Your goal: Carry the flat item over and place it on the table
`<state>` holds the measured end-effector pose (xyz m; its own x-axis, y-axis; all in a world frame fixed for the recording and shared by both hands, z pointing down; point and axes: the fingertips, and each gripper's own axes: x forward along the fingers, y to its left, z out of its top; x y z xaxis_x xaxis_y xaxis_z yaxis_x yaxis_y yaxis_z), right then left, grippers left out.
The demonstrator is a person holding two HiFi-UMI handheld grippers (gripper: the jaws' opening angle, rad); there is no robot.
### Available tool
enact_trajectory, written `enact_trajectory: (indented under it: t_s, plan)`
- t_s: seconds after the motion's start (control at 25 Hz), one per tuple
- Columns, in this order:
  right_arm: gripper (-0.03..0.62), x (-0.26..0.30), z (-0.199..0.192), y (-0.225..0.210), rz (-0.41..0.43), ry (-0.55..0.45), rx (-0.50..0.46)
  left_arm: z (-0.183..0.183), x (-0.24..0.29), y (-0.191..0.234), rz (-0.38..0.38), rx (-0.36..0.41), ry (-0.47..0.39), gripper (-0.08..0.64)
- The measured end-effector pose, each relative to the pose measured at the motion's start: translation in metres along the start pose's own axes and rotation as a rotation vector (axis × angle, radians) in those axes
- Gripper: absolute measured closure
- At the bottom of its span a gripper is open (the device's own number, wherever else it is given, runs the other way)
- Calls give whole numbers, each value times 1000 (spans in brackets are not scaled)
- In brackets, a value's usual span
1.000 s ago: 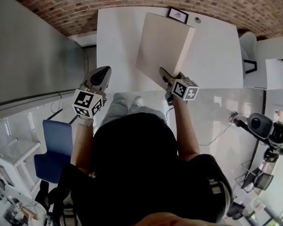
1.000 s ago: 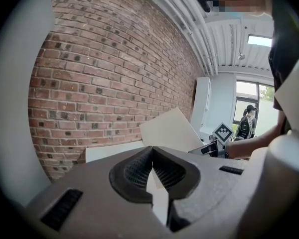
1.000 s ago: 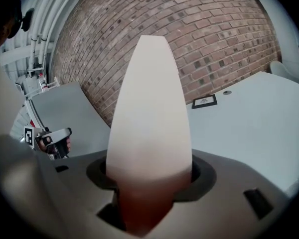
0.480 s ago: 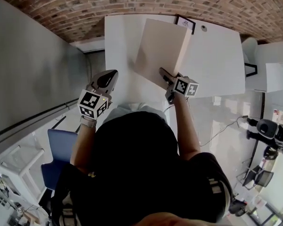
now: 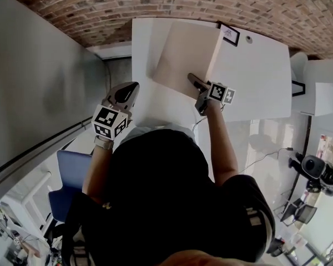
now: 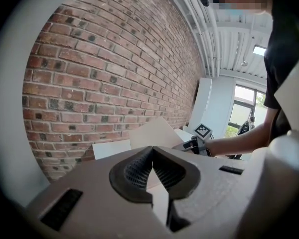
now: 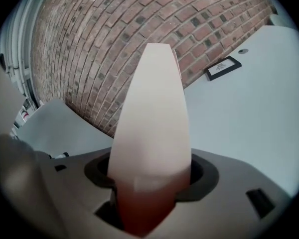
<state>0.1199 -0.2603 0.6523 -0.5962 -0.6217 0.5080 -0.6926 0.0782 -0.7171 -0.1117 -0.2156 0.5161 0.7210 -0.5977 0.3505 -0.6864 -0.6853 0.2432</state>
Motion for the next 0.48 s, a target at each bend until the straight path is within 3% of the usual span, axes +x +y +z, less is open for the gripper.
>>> enact_trajectory:
  t_s: [0.48]
  plan:
    - [272,52,-2,-18,93,95,178,-15,-7,23,54,-36,28,555]
